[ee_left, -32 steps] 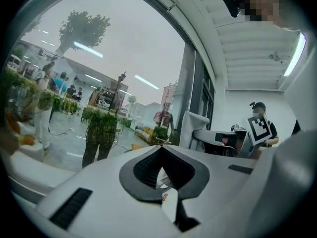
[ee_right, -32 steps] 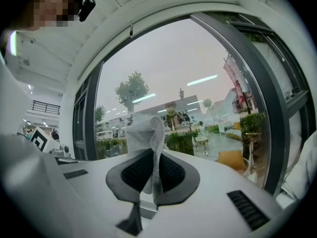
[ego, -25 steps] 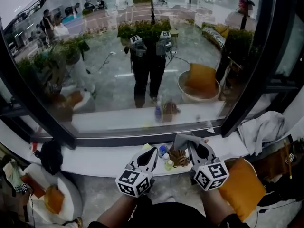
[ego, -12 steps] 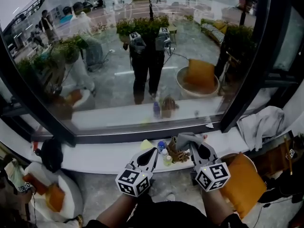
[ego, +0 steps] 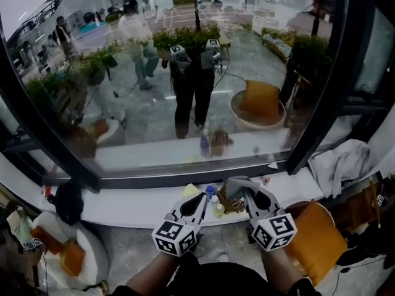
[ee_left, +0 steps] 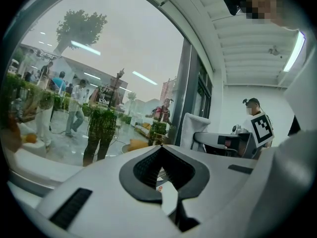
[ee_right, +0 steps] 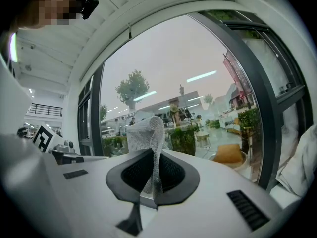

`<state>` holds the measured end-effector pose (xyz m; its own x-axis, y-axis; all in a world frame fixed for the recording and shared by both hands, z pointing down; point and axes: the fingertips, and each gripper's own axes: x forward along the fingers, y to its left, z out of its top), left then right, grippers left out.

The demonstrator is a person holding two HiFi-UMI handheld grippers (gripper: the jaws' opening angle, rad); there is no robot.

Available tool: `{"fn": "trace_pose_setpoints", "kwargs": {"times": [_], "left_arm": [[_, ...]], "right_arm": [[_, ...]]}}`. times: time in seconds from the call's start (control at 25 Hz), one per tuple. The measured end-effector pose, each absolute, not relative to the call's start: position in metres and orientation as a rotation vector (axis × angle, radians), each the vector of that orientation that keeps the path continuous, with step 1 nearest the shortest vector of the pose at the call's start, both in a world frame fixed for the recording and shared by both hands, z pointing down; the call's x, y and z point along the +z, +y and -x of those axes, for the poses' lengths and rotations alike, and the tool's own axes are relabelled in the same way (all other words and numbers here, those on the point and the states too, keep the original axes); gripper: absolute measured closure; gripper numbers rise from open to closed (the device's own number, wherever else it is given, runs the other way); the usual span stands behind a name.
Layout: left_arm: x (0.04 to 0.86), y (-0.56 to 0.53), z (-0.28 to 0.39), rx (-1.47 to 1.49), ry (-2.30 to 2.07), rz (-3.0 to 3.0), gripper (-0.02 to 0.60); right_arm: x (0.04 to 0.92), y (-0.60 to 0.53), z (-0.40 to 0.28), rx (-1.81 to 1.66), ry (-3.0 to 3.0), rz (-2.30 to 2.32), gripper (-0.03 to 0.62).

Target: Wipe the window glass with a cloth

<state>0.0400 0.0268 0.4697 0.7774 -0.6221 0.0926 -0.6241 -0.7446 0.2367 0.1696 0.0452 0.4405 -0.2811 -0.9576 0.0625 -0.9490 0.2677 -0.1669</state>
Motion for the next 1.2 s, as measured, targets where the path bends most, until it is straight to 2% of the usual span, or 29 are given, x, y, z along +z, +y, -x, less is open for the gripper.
{"fn": "trace_pose_setpoints", "kwargs": {"times": [1.2], "left_arm": [[0.466,0.028,-0.051,0.006,-0.962,-2.716,0.574]], "right_arm": [[0.443,0.044,-0.178,-0.29,2.451,1.849,0.553]]}}
